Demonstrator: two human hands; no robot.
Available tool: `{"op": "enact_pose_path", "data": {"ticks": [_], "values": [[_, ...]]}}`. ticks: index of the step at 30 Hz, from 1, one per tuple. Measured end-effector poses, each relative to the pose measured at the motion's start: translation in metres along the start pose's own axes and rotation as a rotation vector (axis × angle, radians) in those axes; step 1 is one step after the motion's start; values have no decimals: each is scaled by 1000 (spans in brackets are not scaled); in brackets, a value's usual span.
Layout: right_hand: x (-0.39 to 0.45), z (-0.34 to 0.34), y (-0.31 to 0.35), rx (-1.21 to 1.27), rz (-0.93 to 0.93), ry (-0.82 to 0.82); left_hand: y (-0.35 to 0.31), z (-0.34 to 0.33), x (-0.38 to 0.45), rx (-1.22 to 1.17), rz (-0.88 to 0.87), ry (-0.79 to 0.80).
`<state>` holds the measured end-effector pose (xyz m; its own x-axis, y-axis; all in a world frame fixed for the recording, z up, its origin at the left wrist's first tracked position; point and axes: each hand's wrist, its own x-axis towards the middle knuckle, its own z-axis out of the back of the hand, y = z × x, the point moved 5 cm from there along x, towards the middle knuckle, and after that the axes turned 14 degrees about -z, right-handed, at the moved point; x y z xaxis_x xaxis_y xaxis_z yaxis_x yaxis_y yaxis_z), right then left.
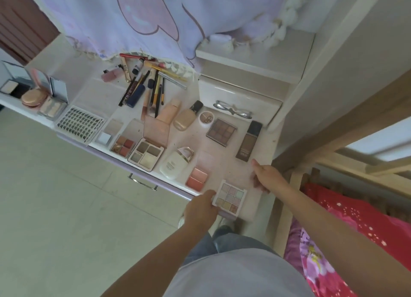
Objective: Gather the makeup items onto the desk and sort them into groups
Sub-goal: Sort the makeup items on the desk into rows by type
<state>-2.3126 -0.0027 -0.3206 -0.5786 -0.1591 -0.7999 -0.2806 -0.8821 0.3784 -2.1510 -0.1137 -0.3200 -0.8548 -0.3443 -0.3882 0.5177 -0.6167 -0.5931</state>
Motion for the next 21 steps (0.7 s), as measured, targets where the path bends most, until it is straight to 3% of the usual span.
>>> {"op": "enact_pose_path", "data": {"ticks": [6, 11, 17, 21], "values": [[16, 28, 25, -250, 59, -123, -1, 3, -3, 104, -11, -37], [32, 42, 60, -74, 130, -239, -1, 8, -7, 122, 22, -64], [49, 34, 75, 134, -76, -236, -2, 14, -8, 95, 40, -84], [48, 39, 78, 166, -64, -209, -5, 26, -2, 70, 34, -108]]}}
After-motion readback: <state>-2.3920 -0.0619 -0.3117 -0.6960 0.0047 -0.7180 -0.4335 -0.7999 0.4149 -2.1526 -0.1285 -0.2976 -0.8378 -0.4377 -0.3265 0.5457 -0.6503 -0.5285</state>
